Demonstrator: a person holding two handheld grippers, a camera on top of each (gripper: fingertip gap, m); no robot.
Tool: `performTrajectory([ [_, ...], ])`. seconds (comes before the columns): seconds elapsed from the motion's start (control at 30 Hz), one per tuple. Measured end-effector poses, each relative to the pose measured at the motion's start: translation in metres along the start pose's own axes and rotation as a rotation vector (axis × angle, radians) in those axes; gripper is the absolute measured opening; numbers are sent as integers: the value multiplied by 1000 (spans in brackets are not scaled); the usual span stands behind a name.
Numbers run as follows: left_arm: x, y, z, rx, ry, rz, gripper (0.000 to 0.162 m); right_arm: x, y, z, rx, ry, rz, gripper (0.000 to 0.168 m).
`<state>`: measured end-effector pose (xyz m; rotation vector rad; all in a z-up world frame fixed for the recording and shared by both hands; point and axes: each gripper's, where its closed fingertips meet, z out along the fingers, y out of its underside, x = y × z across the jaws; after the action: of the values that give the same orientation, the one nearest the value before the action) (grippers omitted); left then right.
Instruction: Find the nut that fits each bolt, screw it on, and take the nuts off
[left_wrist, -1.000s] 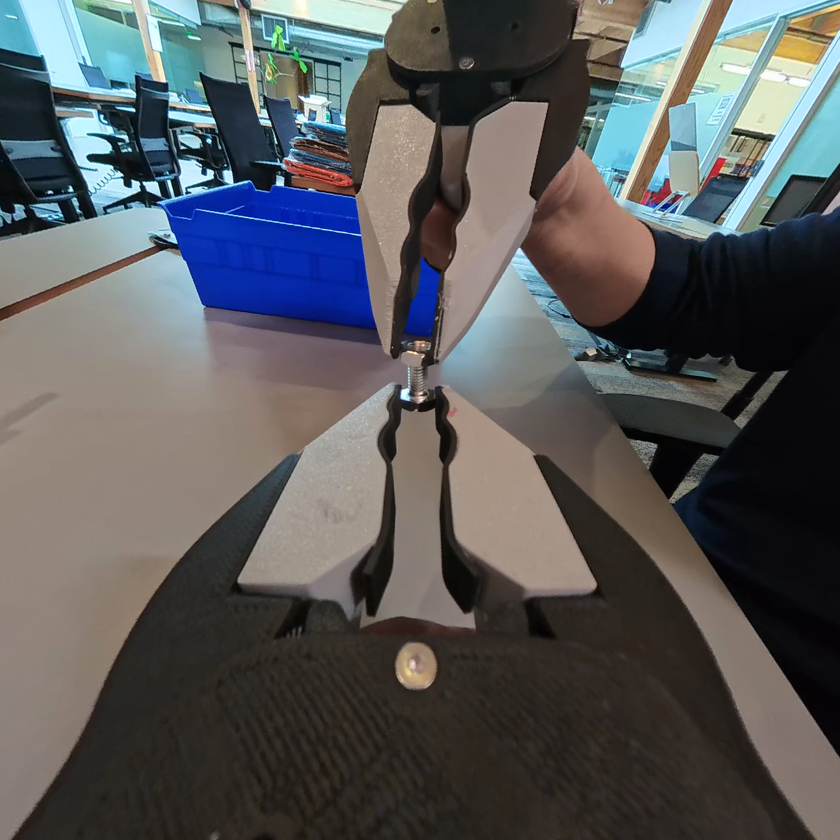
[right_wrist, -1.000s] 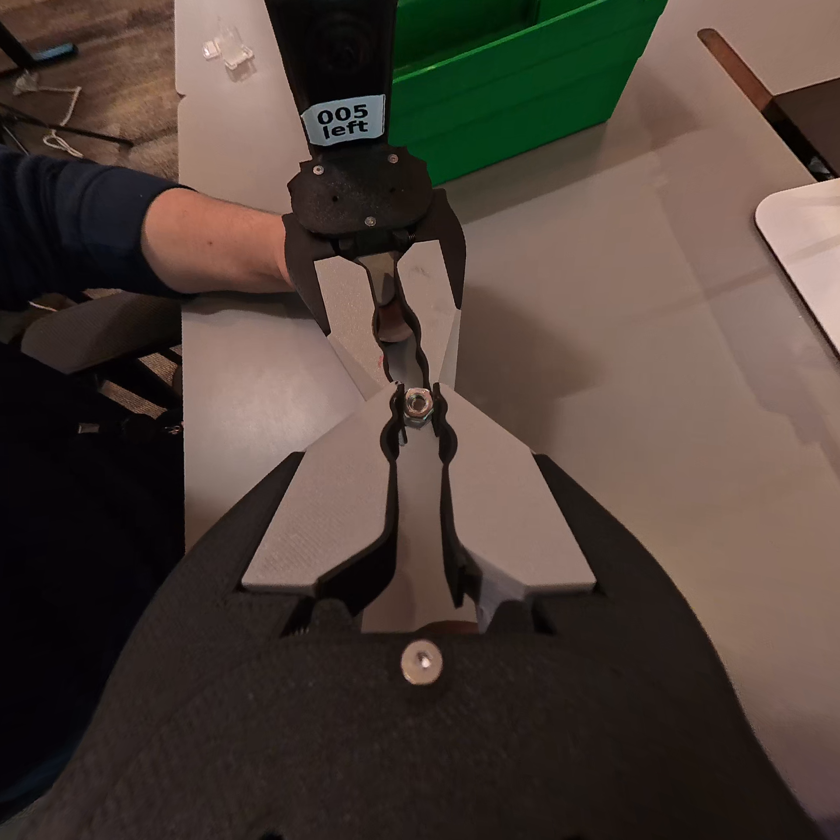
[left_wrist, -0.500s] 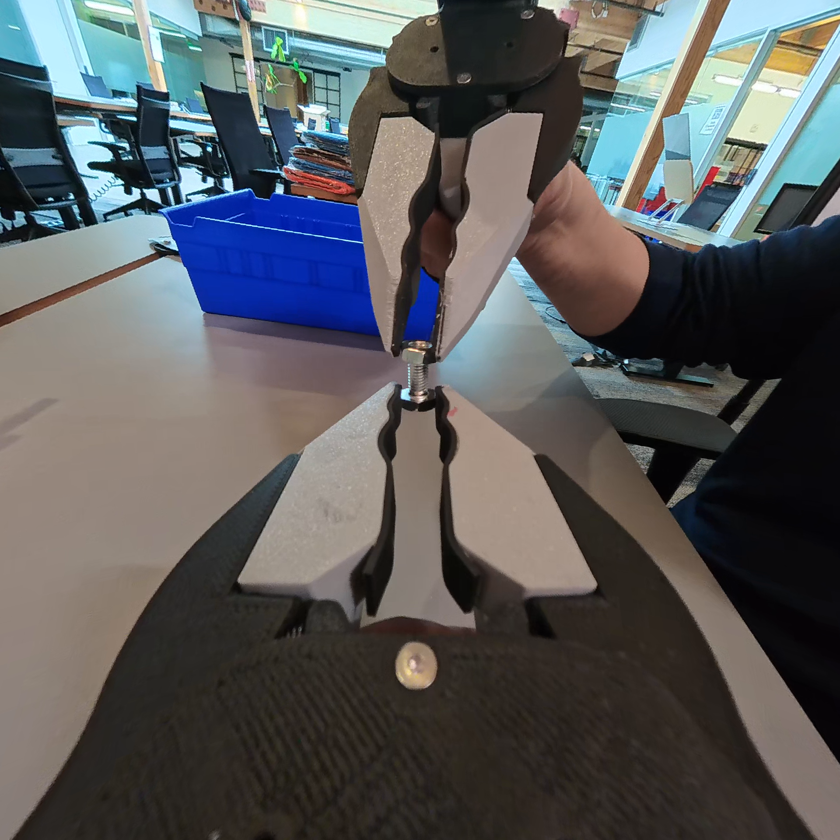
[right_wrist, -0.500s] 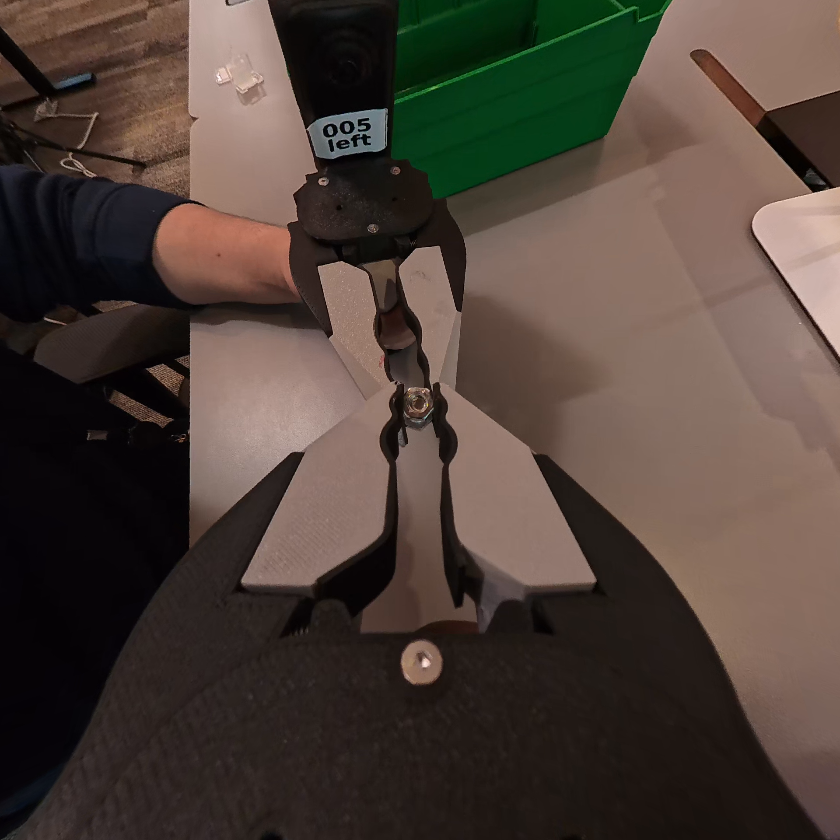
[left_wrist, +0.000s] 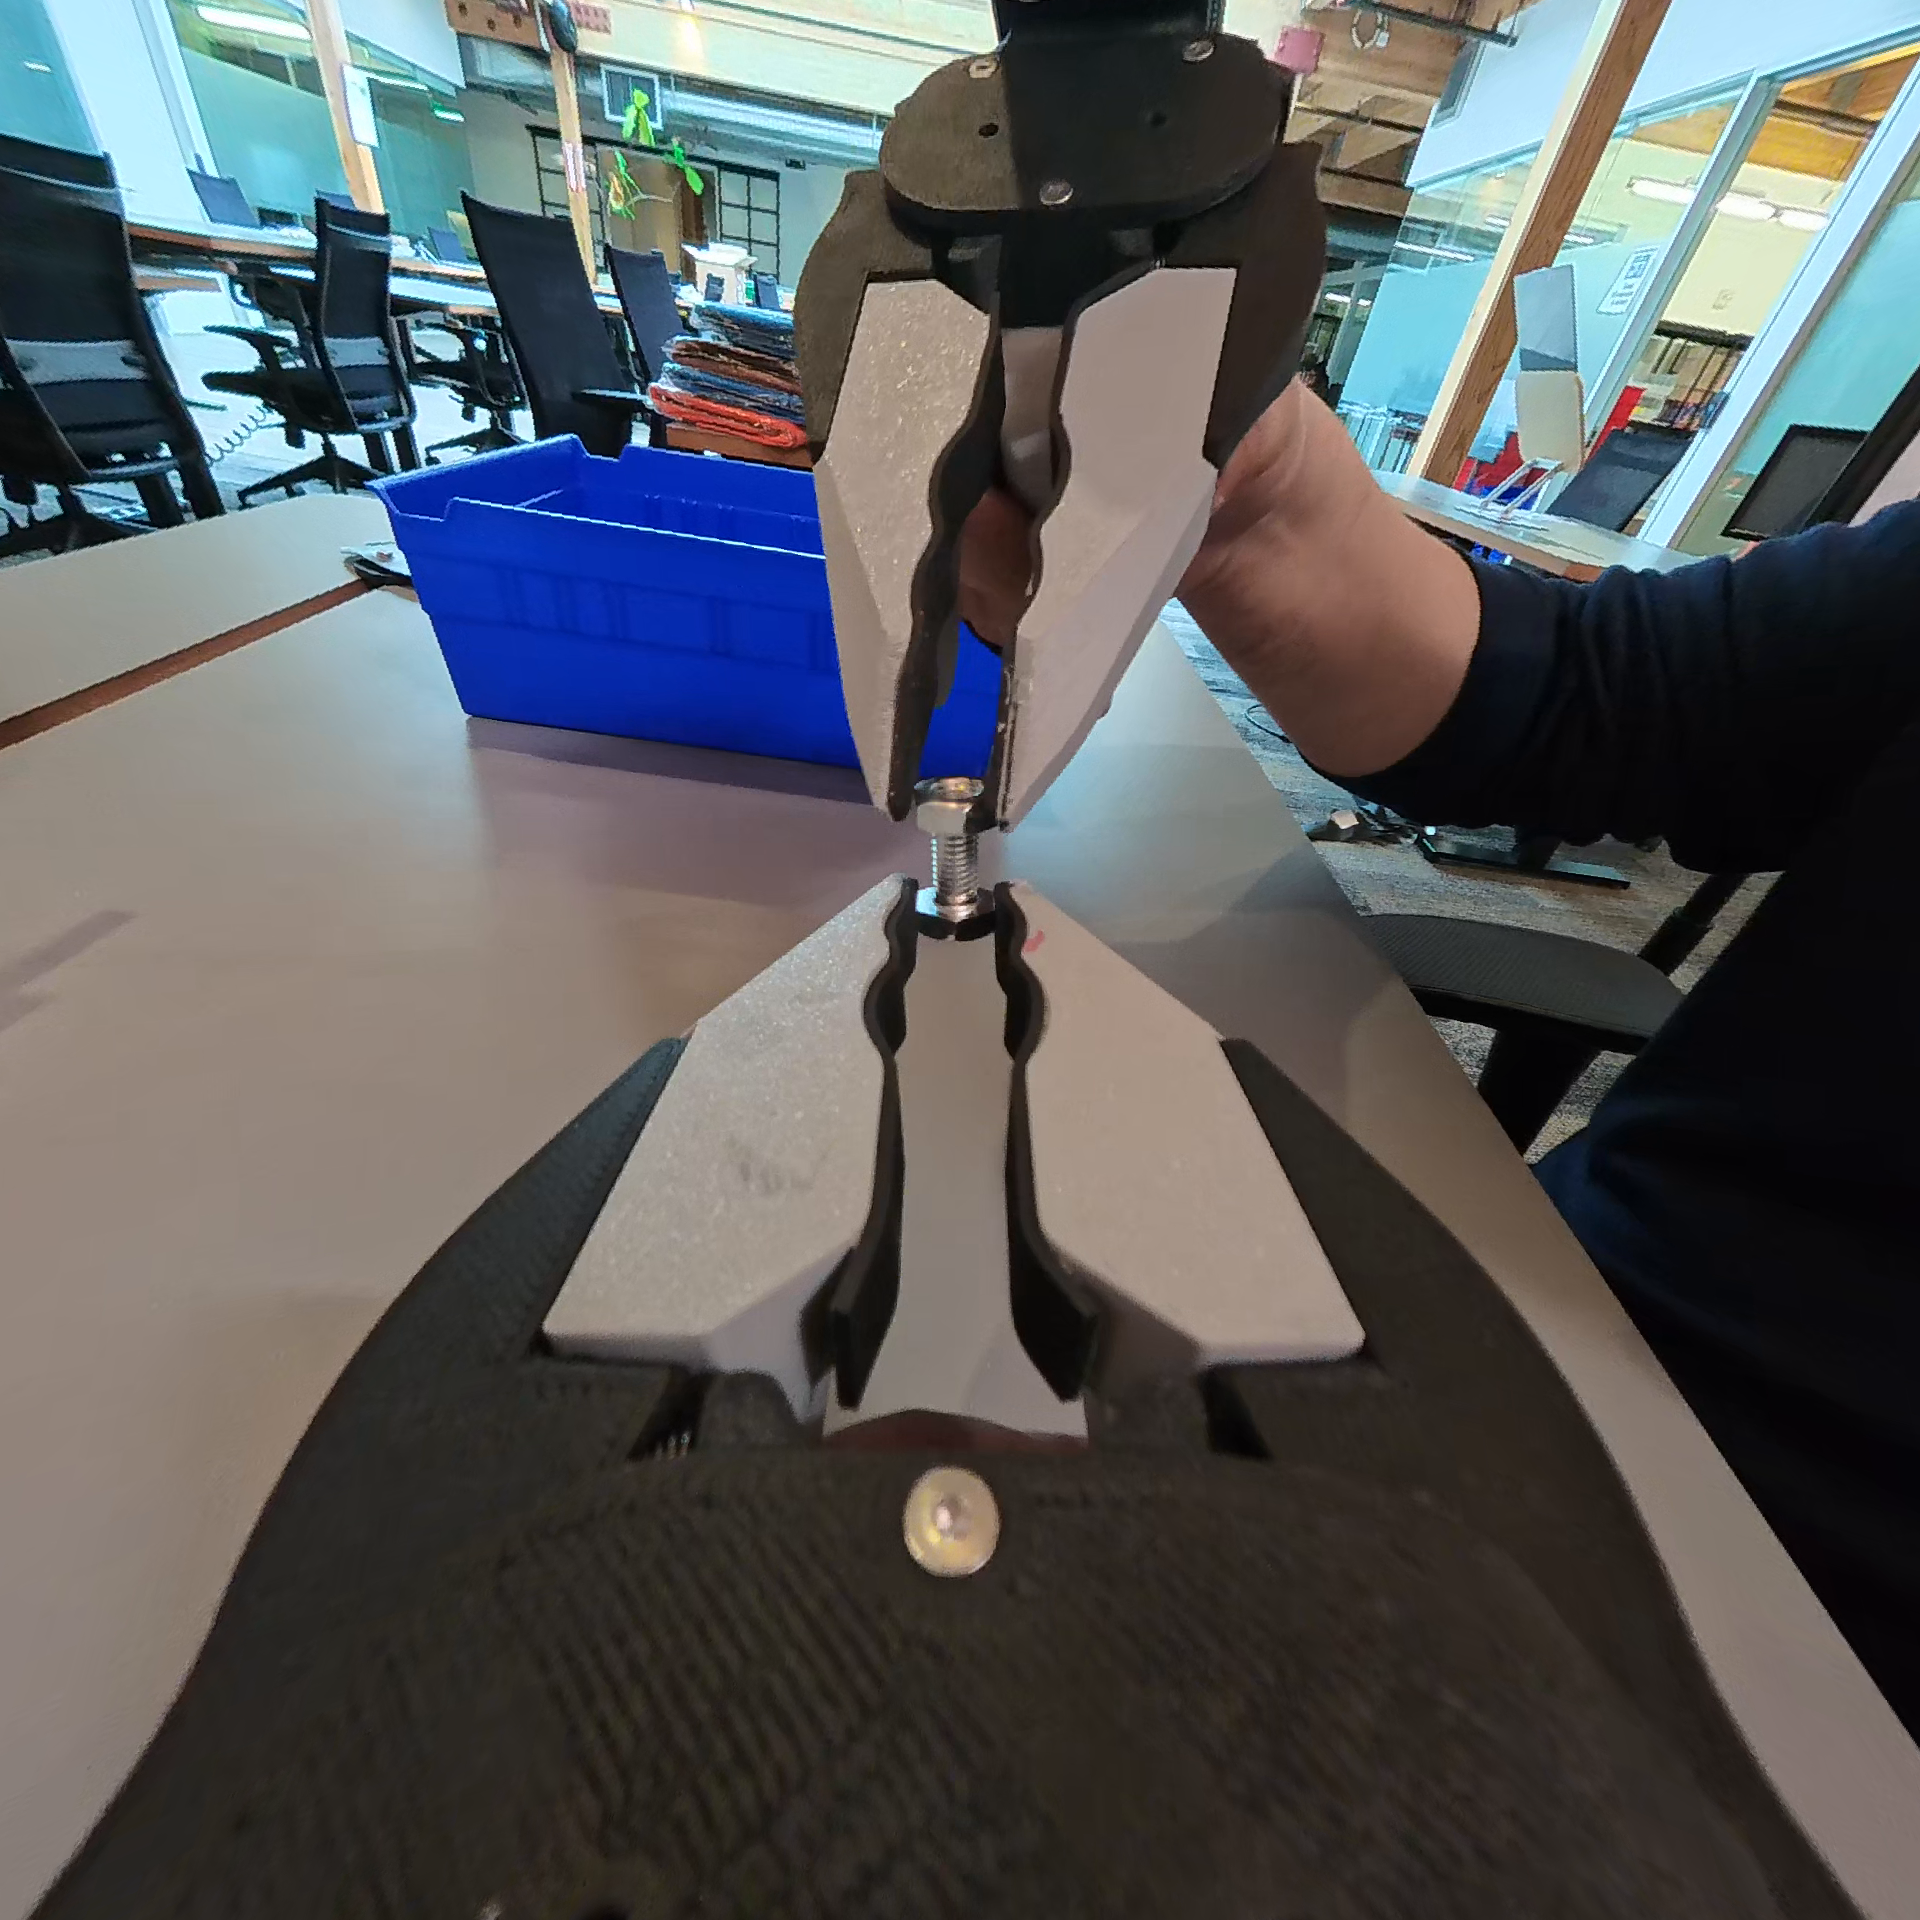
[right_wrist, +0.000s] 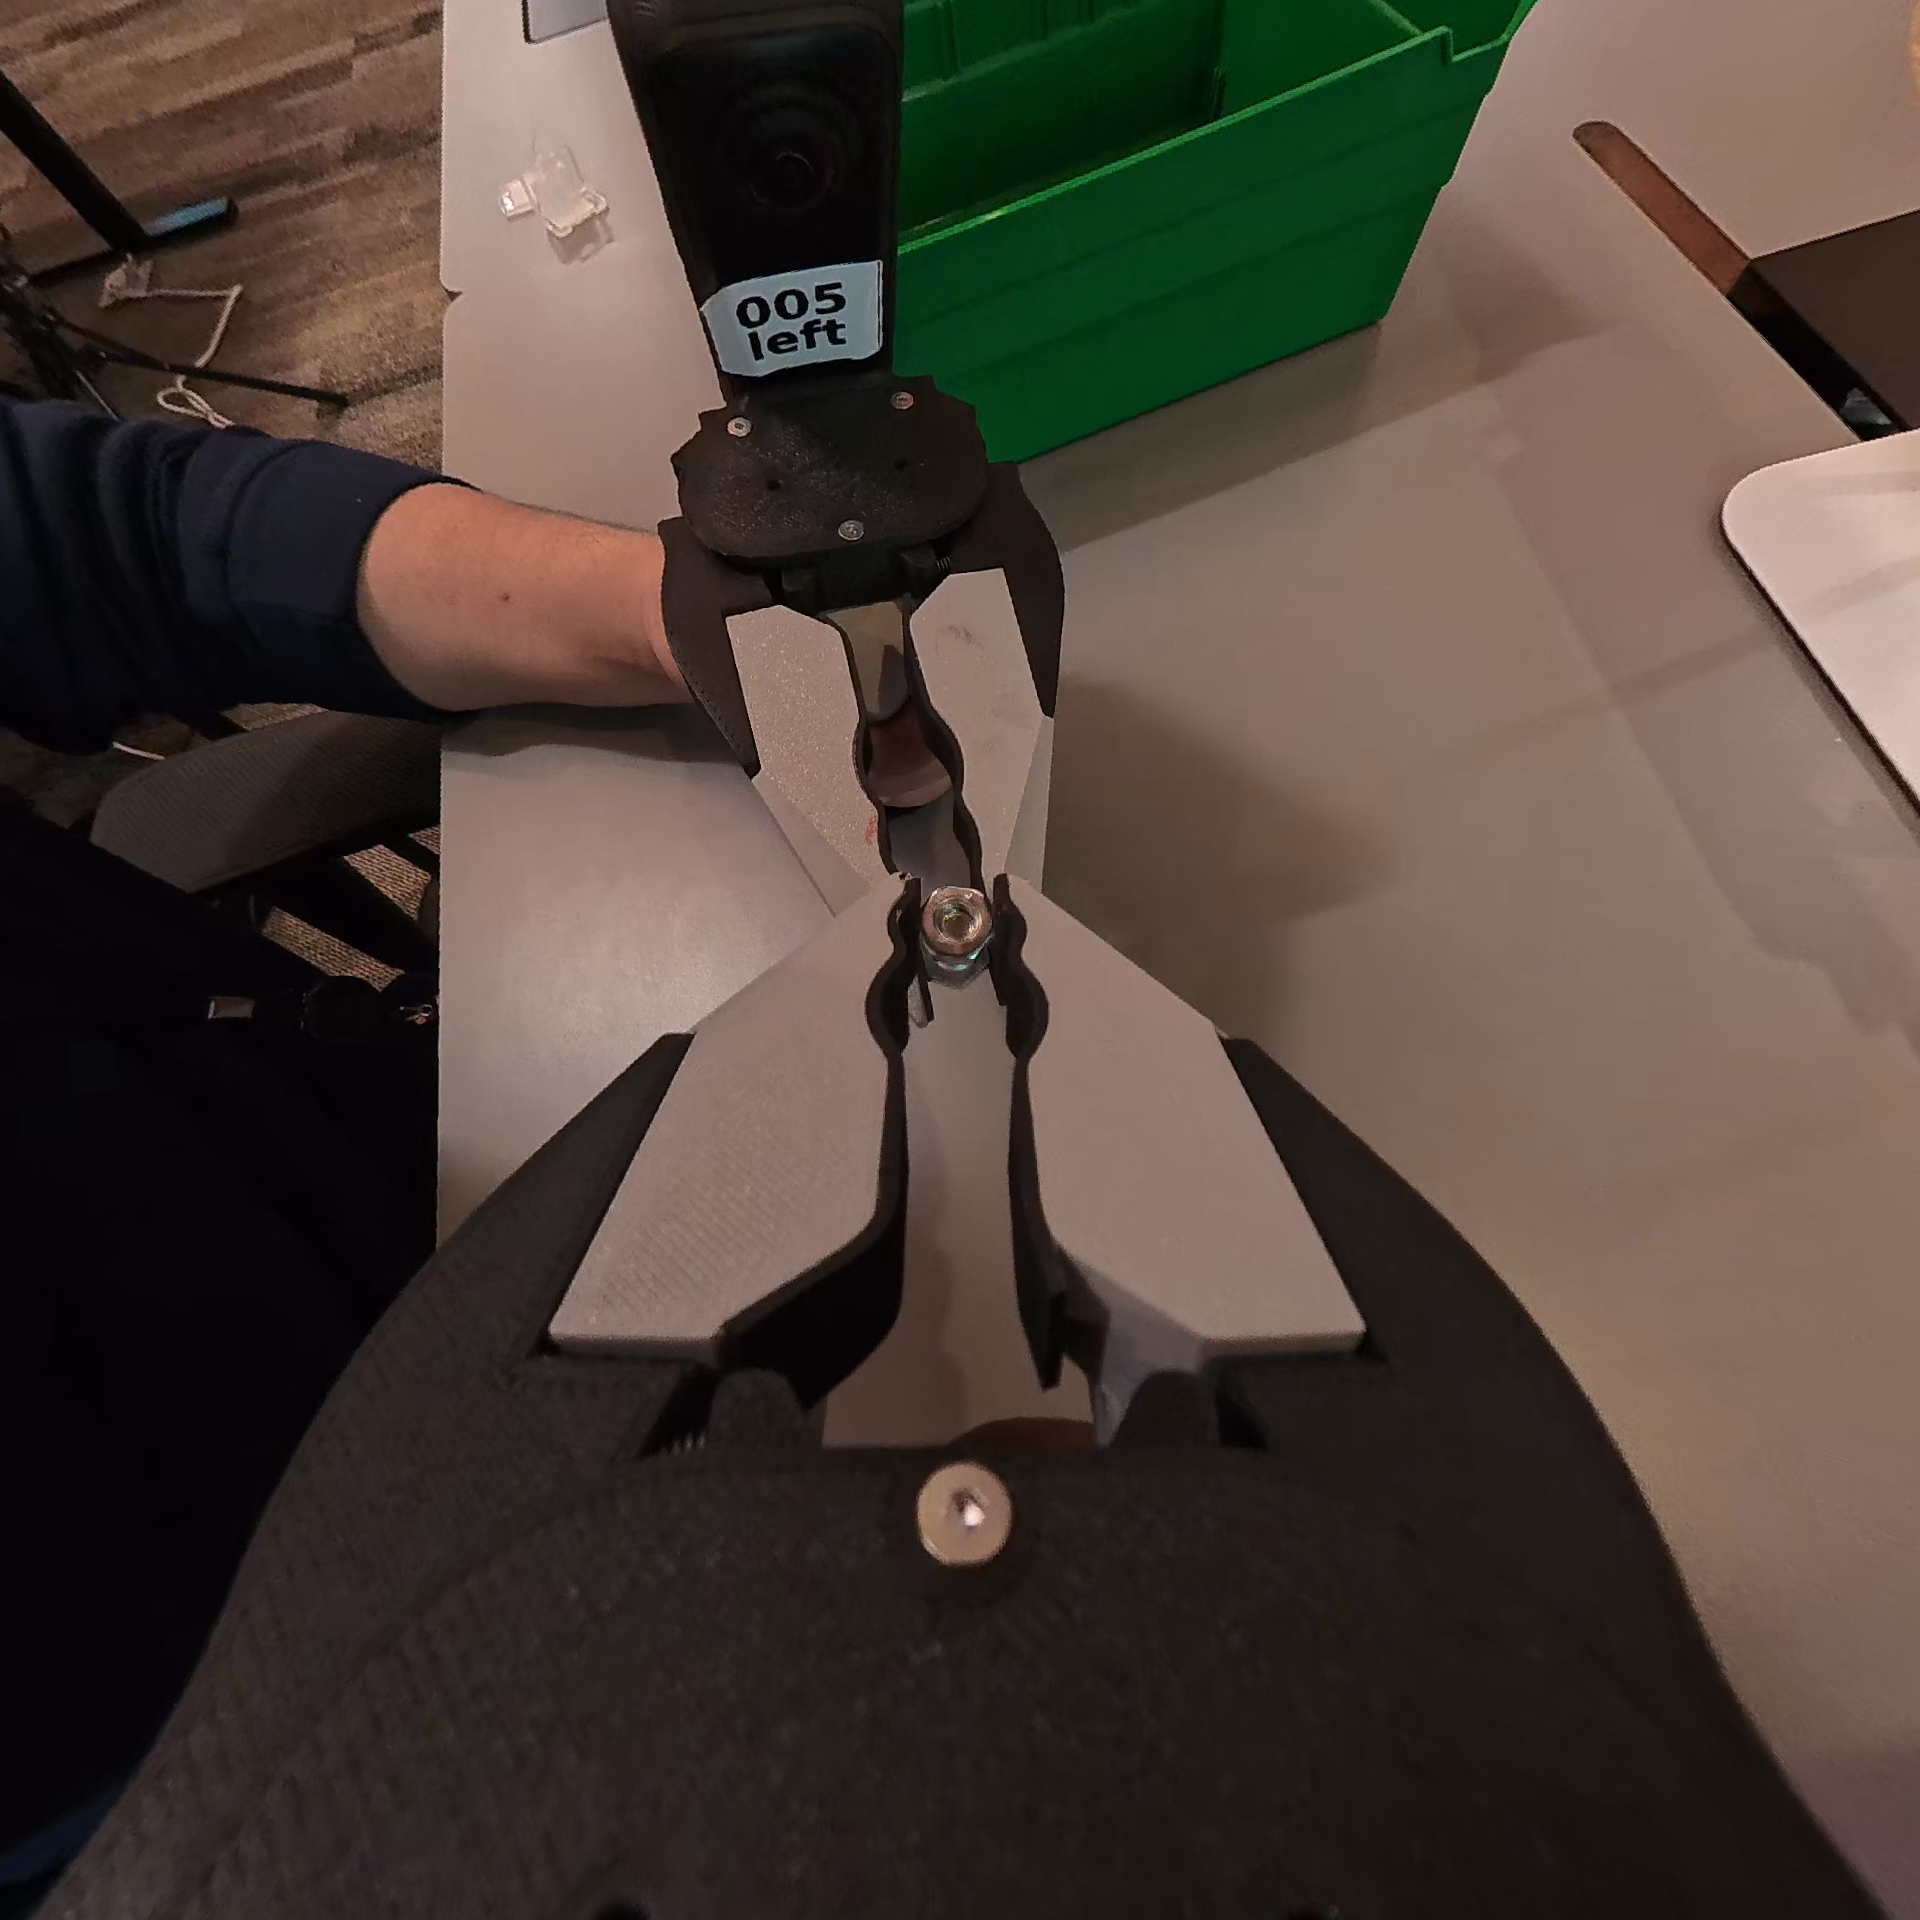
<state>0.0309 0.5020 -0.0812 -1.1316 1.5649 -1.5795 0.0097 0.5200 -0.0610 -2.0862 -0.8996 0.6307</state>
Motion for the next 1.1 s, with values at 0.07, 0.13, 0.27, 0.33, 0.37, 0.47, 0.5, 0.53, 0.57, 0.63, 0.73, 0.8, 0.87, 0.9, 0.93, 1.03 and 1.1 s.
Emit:
performTrajectory([
  [0.07, 0, 0, 0, 0, 0, 1, 12, 0, 0, 0, -1, -1, 0, 12],
  [0.13, 0, 0, 0, 1, 0, 1, 12, 0, 0, 1, -2, 1, 0, 12],
  [0.27, 0, -1, -1, 4, -1, 3, 12, 0, 0, 1, 1, 7, 1, 11],
  [0.33, 0, -1, 0, 1, -2, 4, 12, 0, 0, 1, 2, 8, 2, 11],
  [0.37, 0, 0, 0, -1, -3, 5, 12, 0, 1, 1, 3, 9, 3, 10],
  [0.47, 0, -1, 0, 1, -3, 5, 12, 1, 0, 1, 10, 8, 8, 10],
  [0.5, 0, -1, 0, 3, -3, 4, 12, 1, 0, 1, 13, 9, 7, 10],
  [0.53, 0, -1, 0, 5, -2, 2, 12, 1, -1, 1, 15, 11, 5, 10],
  [0.57, 0, -2, -1, 7, -3, 0, 12, 1, -1, 0, 19, 15, 4, 10],
  [0.63, -1, -1, -1, 7, -7, -2, 12, 2, -2, 0, 24, 22, 0, 9],
  [0.73, -4, 3, 0, -13, -16, -3, 12, 6, -4, -4, 50, 39, 10, 9],
  [0.8, -7, 7, 0, -34, -25, -4, 12, 11, 0, -7, 57, 61, 24, 9],
  [0.87, -8, 9, 0, -39, -28, -3, 12, 23, 13, -8, 20, 125, 24, 9],
  [0.9, -9, 8, -1, -34, -31, -3, 12, 28, 22, -8, -12, 154, 25, 9],
  [0.93, -10, 7, -2, -27, -36, -2, 12, 33, 33, -6, -46, 175, 29, 9],
  [1.03, -11, -1, -7, 16, -46, 7, 12, 38, 68, 4, -165, 206, 42, 0],
  [1.1, -14, -4, -9, 33, -56, 4, 12, 41, 88, 12, -229, 226, 36, 0],
])
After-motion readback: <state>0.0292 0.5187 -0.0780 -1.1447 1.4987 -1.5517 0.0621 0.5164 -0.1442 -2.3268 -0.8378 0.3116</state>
